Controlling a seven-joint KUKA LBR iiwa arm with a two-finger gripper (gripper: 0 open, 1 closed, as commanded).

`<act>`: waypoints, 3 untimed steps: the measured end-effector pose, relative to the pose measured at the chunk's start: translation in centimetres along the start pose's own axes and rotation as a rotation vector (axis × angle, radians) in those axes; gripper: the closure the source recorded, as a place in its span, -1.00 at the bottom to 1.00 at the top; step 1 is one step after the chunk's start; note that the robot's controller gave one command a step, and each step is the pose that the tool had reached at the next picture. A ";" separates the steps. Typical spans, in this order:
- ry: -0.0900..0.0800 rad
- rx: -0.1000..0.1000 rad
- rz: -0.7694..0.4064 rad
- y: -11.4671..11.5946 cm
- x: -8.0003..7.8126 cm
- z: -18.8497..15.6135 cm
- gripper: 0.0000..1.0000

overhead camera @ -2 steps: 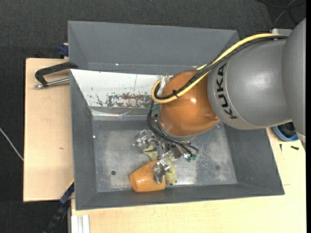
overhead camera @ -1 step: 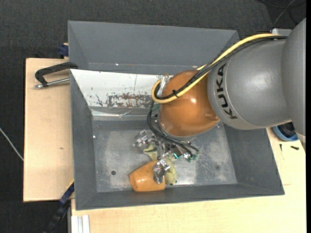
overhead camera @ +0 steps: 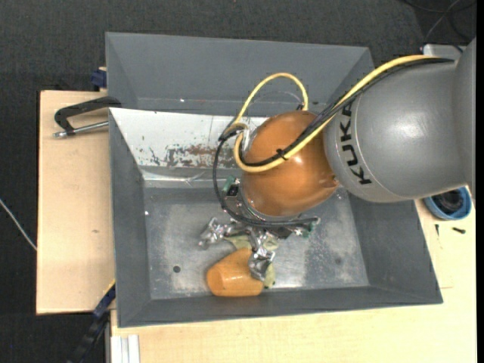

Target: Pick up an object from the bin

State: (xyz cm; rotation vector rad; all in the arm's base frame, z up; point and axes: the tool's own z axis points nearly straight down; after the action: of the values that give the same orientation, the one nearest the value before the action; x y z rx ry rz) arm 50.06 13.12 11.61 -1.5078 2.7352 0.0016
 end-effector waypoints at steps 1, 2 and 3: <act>0.004 -0.002 -0.365 -3.4 -5.2 -6.2 -1.00; 0.015 -0.014 -0.292 -1.0 -0.8 2.1 -1.00; 0.009 -0.008 -0.290 -1.2 -1.0 1.7 1.00</act>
Offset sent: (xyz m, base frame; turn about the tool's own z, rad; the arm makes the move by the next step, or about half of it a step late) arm 0.0533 0.0228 0.0595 -0.3669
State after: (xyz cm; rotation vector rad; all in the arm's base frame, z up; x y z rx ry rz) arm 51.66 13.34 9.90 -1.8945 2.4981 0.0011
